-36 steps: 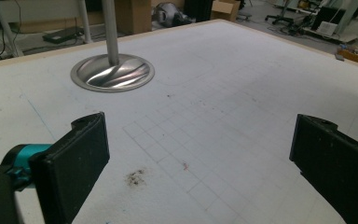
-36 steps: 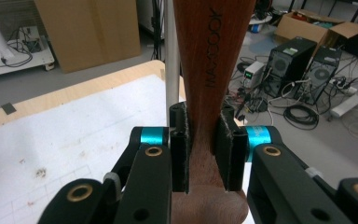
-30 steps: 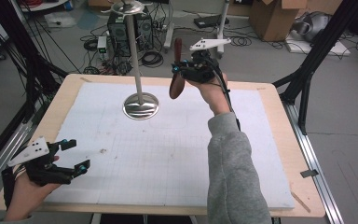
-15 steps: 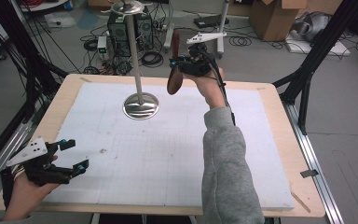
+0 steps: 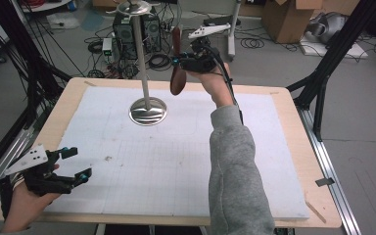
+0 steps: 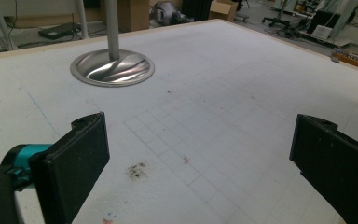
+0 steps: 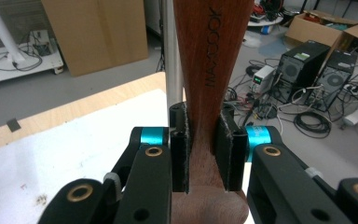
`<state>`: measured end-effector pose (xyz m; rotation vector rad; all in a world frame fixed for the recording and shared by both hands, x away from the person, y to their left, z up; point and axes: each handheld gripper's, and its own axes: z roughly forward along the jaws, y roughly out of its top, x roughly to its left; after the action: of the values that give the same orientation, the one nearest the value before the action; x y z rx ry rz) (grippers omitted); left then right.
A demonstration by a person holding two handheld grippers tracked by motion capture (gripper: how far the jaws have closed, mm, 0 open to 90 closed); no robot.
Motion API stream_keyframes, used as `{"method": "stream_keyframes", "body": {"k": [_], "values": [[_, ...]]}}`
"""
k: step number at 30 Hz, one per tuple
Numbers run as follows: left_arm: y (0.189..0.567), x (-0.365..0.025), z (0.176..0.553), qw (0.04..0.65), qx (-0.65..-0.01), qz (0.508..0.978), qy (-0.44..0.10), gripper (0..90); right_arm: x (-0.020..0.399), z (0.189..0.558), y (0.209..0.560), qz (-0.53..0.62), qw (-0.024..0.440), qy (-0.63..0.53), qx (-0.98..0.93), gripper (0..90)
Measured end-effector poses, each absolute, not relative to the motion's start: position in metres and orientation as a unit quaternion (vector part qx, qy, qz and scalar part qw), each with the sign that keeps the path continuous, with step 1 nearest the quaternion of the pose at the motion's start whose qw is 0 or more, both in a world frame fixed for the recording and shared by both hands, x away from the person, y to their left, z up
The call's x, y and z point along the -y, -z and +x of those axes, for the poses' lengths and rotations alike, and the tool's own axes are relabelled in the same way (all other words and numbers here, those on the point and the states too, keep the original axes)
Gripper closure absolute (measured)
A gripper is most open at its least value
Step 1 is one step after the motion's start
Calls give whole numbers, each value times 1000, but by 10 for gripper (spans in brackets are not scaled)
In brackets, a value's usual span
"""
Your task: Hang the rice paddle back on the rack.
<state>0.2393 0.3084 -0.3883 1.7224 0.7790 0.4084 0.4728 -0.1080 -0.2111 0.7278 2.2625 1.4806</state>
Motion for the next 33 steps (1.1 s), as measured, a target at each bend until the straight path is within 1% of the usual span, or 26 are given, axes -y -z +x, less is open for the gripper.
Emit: {"method": "stream_keyframes", "body": {"k": [20,26,29,33], "values": [[387,-310,238,579,-334,724,-170,51,88,479,197,249,177,-536,-787,777],[388,-310,237,587,-316,729,-157,51,83,478,191,245,184,-532,-789,777],[386,-309,236,584,-316,729,-166,51,81,479,189,252,182,-535,-786,777],[385,-312,234,588,-321,724,-166,51,77,481,187,250,182,-534,-787,777]]}}
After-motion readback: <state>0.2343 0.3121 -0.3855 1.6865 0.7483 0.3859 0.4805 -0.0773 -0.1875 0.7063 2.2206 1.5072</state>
